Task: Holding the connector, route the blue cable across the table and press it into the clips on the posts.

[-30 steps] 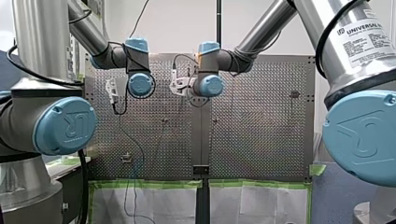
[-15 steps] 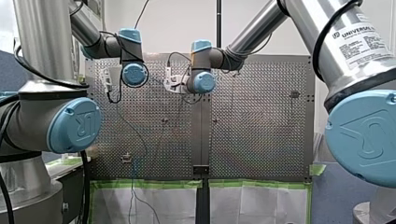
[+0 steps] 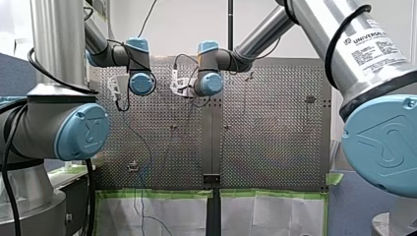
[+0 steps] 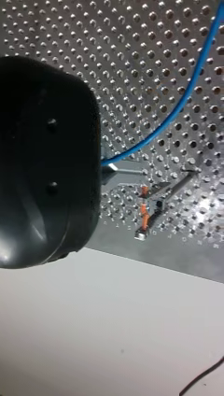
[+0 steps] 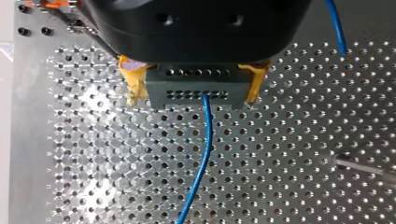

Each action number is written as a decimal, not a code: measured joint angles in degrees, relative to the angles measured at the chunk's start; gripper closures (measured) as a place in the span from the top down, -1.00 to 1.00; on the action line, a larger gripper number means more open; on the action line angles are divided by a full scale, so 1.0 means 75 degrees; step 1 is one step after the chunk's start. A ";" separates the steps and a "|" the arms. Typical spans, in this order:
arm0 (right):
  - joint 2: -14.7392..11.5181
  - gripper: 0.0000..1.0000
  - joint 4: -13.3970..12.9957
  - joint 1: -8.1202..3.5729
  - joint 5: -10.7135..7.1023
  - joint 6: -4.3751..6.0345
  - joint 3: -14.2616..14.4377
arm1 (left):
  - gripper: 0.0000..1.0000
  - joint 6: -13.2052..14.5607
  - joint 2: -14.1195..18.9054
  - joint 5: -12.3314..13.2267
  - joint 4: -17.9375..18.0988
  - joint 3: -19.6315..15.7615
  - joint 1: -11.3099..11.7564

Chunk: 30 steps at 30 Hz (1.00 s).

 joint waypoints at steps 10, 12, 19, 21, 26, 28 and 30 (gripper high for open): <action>0.0340 -1.00 0.0390 0.0025 -0.0045 0.0007 -0.0640 | -1.00 -0.0081 0.0002 0.0285 0.0037 0.0099 0.0241; 0.0407 -1.00 0.0422 0.0041 -0.0070 0.0008 -0.0787 | -1.00 -0.0084 -0.0002 0.0336 0.0027 0.0160 0.0290; 0.0490 -1.00 0.0488 0.0063 -0.0134 0.0026 -0.1251 | -1.00 -0.0096 -0.0010 0.0423 -0.0015 0.0303 0.0495; 0.0511 -1.00 0.0556 0.0065 -0.0153 0.0043 -0.1391 | -1.00 -0.0122 -0.0011 0.0480 -0.0014 0.0327 0.0565; 0.0569 -1.00 0.0674 0.0085 -0.0216 0.0062 -0.1713 | -1.00 -0.0222 -0.0016 0.0622 -0.0002 0.0362 0.0788; 0.0598 -1.00 0.0688 0.0098 -0.0227 0.0062 -0.1855 | -1.00 -0.0256 -0.0017 0.0732 0.0004 0.0384 0.0912; 0.0639 -1.00 0.0693 0.0117 -0.0244 0.0064 -0.2008 | -1.00 -0.0301 -0.0018 0.0866 0.0003 0.0422 0.1052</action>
